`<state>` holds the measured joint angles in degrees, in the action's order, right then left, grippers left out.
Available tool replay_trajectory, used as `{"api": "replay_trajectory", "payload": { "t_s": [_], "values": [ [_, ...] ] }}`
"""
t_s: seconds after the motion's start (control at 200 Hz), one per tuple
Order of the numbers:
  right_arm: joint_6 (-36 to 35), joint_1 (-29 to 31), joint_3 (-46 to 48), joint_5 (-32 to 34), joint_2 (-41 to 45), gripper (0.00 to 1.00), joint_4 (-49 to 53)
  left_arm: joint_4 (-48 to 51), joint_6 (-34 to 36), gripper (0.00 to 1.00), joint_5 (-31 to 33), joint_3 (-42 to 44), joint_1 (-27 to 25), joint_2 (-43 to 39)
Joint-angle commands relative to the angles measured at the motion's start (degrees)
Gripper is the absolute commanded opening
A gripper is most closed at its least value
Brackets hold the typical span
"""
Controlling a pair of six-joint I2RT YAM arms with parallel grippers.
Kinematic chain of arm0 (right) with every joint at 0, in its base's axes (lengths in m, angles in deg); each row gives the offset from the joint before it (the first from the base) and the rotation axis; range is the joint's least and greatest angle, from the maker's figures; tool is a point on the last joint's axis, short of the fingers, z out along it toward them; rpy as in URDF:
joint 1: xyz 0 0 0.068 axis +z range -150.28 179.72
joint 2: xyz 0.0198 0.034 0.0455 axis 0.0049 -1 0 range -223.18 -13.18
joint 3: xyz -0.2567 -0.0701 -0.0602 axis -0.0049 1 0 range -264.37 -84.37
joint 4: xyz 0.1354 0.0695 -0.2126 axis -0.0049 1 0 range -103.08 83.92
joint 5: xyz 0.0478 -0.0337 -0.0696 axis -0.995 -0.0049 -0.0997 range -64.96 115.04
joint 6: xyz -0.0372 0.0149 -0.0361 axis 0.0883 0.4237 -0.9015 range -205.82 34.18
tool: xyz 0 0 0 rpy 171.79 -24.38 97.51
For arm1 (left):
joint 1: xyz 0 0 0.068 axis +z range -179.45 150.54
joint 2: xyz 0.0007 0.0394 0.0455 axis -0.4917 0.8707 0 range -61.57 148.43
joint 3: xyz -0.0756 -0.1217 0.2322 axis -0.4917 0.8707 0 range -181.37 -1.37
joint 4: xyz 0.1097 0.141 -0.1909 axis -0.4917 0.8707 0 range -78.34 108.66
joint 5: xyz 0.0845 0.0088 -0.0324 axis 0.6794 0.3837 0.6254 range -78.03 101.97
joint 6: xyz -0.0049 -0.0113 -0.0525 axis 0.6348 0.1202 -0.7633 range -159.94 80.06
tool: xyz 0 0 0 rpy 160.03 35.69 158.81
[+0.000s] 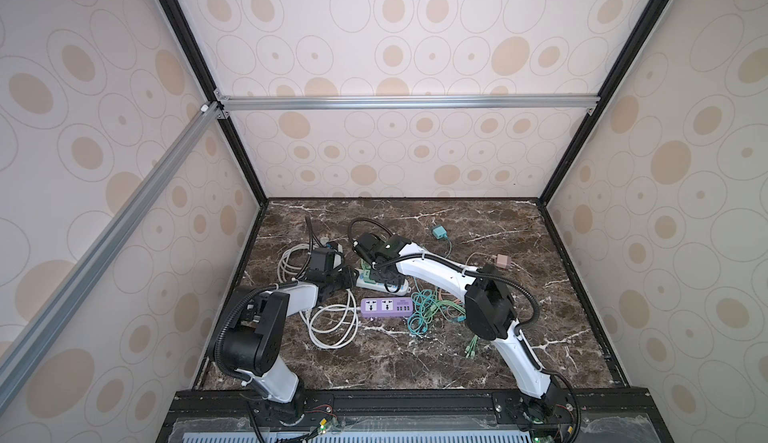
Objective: Insert the plug
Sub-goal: 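Press the charger prongs down into the socket with the right gripper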
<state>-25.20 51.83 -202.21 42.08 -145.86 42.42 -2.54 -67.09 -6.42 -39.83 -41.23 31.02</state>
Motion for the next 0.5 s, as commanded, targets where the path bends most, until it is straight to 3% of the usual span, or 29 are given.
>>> {"api": "replay_trajectory", "payload": {
  "t_s": [0.0, 0.495],
  "values": [
    [-0.45, -0.3, 4.29, -2.4, -6.23, 0.0, 0.82, -0.74, -0.18, 0.44, -0.24, 0.26, 0.61, 0.04],
    [-5.6, -0.35, 4.83, -1.87, -0.33, 0.1, -0.18, 0.69, -0.09, 0.44, 0.19, 0.14, 0.88, -3.07]
  ]
}}
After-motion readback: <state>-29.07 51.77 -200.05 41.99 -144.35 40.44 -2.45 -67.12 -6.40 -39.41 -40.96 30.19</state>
